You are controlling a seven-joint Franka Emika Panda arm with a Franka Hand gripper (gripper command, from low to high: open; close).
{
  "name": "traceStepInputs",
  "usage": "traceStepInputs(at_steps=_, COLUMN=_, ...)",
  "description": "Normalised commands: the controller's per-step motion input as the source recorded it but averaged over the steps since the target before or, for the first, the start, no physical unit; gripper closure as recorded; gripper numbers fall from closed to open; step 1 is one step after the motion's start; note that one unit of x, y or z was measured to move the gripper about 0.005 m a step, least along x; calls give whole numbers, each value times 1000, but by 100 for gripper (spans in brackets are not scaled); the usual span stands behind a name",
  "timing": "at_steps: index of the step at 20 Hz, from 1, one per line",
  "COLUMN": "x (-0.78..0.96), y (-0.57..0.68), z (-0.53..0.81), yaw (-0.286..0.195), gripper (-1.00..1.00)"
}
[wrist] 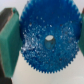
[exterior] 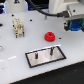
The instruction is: Insert the blue gear onto the right peg, followed by the red gear
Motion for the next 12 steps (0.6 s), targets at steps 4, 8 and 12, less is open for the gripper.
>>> traceStepInputs(at_steps=4, x=585, y=-403, z=430, yaw=0, gripper=100)
traceStepInputs(at_steps=8, x=607, y=-431, z=427, yaw=0, gripper=100)
traceStepInputs(at_steps=12, x=609, y=-411, z=350, yaw=0, gripper=100)
